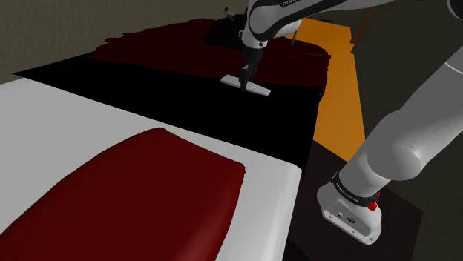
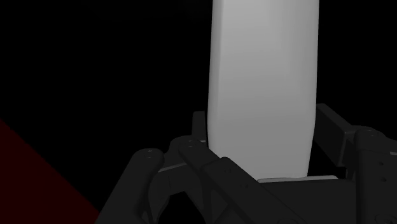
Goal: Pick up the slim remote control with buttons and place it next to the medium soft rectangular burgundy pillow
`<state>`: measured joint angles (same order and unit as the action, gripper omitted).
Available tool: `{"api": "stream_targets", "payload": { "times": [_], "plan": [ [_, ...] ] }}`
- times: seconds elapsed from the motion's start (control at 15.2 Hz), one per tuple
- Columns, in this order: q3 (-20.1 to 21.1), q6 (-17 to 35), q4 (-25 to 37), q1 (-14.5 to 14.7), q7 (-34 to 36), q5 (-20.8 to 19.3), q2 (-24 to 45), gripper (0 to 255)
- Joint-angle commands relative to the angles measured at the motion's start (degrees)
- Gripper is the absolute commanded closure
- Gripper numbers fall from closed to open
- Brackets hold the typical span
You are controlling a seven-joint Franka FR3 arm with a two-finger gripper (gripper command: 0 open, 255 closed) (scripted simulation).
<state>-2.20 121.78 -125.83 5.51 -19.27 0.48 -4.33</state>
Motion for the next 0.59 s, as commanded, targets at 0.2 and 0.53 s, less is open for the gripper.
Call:
{"api": "stream_targets", "payload": {
  "times": [0.2,0.53],
  "plan": [
    [0.05,-3.80,2.33,0.03,0.16,-0.08,-1.46,255],
    [0.07,-7.63,5.06,0.03,0.23,-0.13,-2.56,255]
  ]
}}
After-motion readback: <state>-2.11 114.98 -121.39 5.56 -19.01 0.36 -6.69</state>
